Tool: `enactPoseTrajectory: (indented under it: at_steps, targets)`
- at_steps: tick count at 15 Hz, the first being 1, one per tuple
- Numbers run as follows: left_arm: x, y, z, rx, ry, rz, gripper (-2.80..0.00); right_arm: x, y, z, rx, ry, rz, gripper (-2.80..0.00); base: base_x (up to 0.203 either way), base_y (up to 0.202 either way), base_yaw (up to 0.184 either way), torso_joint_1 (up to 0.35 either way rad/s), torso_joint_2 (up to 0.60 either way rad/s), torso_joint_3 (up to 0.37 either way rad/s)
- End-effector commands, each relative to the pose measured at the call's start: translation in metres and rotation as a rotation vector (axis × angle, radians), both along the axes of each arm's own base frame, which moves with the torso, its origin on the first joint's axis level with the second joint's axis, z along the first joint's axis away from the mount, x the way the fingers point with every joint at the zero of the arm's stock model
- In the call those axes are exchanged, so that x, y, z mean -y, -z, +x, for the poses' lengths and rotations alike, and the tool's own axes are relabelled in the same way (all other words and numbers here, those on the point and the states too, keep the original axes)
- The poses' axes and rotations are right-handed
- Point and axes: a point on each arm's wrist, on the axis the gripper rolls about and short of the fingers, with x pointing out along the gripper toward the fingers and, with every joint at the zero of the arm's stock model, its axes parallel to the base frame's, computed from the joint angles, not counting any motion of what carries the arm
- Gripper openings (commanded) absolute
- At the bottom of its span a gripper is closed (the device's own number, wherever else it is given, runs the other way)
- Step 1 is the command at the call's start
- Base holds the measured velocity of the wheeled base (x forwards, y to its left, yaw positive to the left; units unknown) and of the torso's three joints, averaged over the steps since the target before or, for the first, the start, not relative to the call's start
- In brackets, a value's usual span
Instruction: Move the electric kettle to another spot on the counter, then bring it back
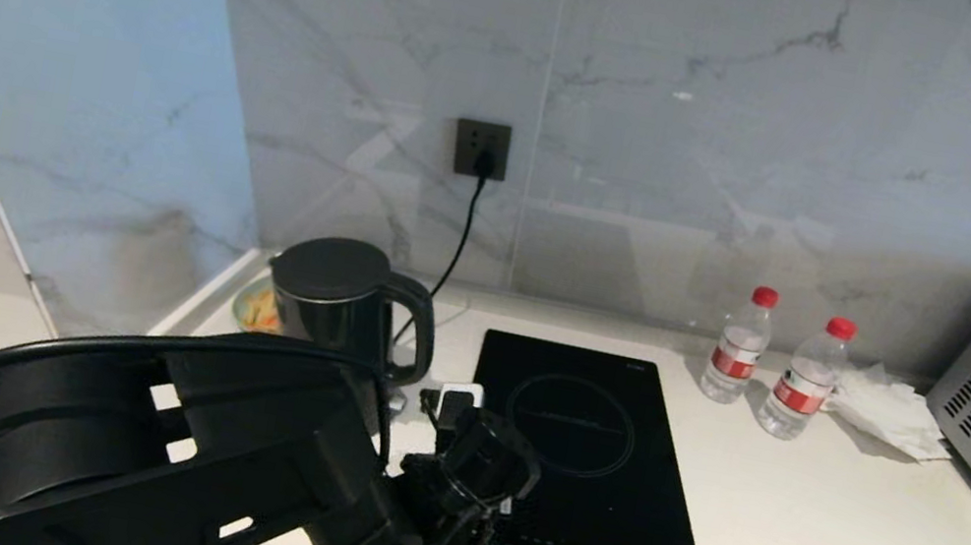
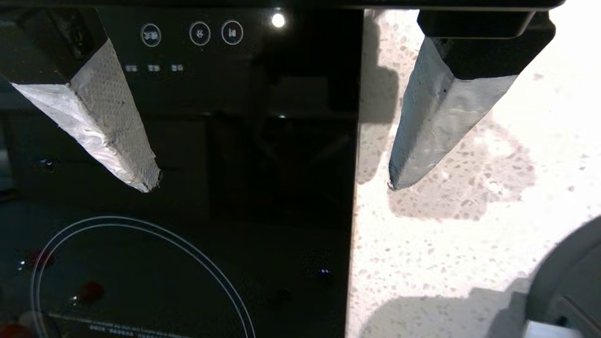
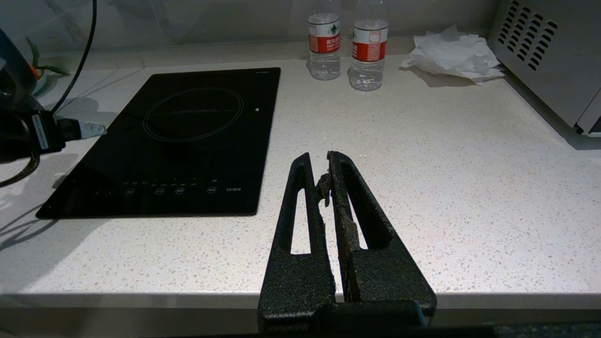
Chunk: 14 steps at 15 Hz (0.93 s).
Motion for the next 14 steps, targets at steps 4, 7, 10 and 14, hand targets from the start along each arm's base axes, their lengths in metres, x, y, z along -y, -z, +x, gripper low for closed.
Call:
enactPoseTrajectory:
  at_steps: [4,7,10,14]
  targets:
    - [0.001,-0.011,-0.001,0.022,0.008,-0.014,0.0,0.0,0.0,0.0,0.0,0.0,-0.003,-2.8,0.0,0.0,0.0,0.0,0.0,0.0]
    - [0.001,-0.014,-0.003,0.027,0.015,-0.008,0.0,0.0,0.0,0.0,0.0,0.0,-0.003,-2.8,0.0,0.0,0.0,0.0,0.0,0.0]
    - [-0.012,-0.012,-0.01,0.066,0.138,0.027,0.0,0.0,0.0,0.0,0.0,0.0,-0.003,-2.8,0.0,0.0,0.0,0.0,0.0,0.0]
    - [-0.026,-0.006,-0.003,0.137,0.228,0.028,0.0,0.0,0.0,0.0,0.0,0.0,-0.003,-2.8,0.0,0.0,0.0,0.0,0.0,0.0]
